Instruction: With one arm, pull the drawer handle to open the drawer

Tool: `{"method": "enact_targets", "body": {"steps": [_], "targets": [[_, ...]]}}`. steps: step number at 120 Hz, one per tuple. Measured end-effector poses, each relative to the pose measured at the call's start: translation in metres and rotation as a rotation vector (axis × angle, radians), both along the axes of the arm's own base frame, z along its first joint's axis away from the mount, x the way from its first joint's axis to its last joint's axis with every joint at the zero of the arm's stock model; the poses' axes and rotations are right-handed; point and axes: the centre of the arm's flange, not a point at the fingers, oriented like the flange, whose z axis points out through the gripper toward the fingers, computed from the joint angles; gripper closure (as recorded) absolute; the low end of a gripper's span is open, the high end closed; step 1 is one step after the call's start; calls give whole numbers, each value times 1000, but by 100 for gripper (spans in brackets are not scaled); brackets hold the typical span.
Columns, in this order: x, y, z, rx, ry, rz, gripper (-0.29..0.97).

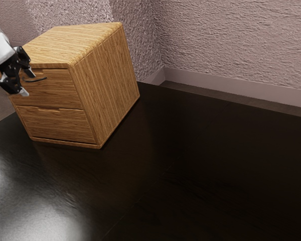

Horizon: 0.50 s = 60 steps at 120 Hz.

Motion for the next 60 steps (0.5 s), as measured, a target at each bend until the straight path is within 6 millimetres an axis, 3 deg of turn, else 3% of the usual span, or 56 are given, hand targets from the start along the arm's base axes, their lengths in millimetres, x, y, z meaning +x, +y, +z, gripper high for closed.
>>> {"method": "enact_targets", "body": {"steps": [28, 43, 60], "targets": [[-3, 8, 6, 14, -44, 12, 24], [-15, 24, 7, 16, -55, 43, 25], [-6, 23, 1, 21, -51, 39, 28]]}}
